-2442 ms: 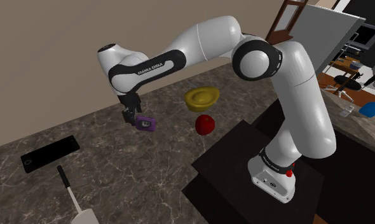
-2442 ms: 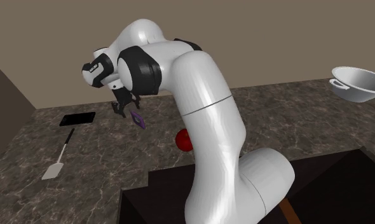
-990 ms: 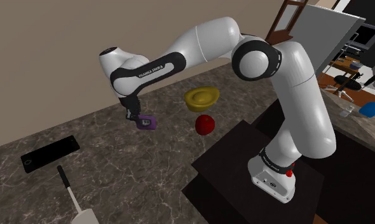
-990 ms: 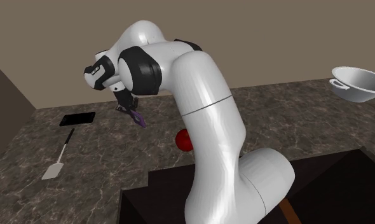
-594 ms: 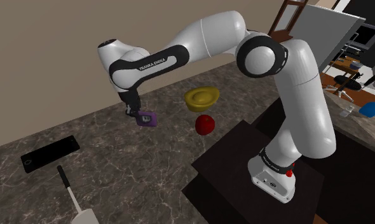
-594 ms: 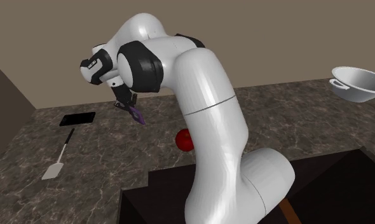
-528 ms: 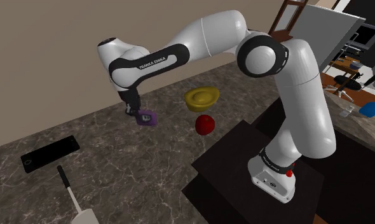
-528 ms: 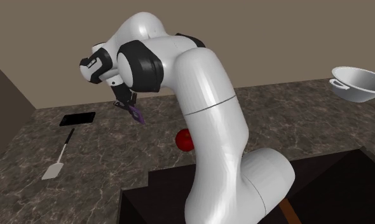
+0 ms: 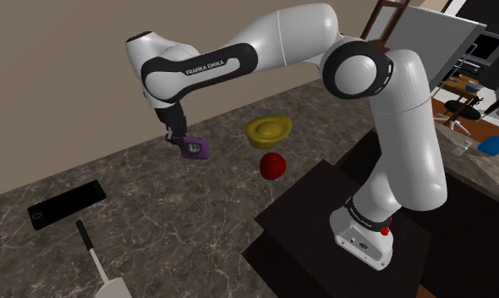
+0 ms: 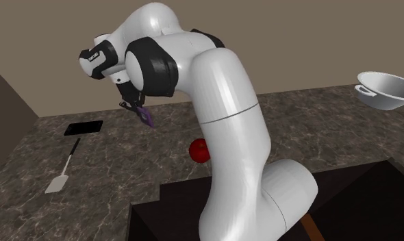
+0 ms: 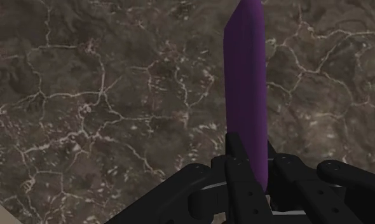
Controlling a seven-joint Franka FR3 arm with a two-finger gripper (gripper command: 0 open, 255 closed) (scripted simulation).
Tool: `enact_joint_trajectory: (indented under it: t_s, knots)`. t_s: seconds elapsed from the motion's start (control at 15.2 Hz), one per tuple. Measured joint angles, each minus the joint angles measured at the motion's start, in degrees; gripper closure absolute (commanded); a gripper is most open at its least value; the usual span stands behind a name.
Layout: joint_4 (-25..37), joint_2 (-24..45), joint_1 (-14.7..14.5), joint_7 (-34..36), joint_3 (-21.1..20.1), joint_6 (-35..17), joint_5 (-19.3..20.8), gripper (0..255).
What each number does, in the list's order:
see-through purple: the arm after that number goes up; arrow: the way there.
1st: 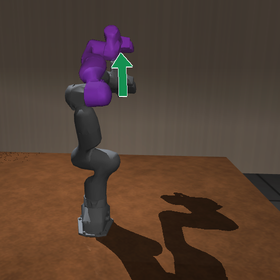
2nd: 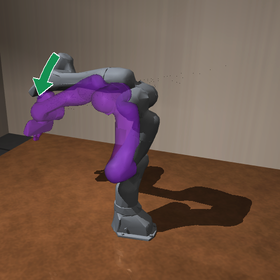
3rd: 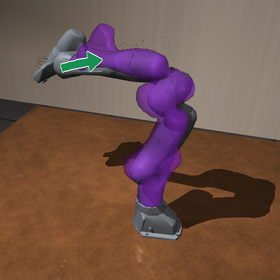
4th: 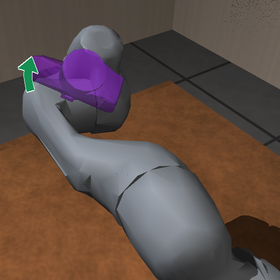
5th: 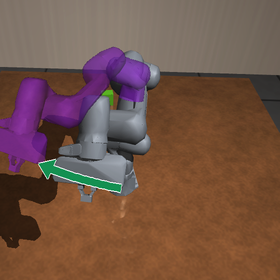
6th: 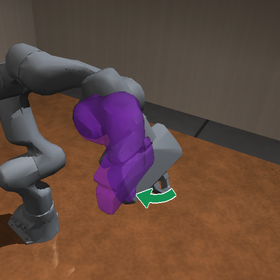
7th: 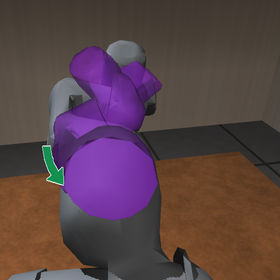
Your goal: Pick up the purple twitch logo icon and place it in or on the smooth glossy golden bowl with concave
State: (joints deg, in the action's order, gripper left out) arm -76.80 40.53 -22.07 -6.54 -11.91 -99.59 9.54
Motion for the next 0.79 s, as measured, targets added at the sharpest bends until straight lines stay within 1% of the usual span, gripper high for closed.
enact_joint_trajectory:
  t_s: [0.26, 0.79]
  knots:
    - [0.9, -1.3, 0.0, -0.1, -0.2, 2.1, -0.2, 255]
    - [4.6, -2.9, -0.1, -0.5, -0.4, 7.5, -0.6, 255]
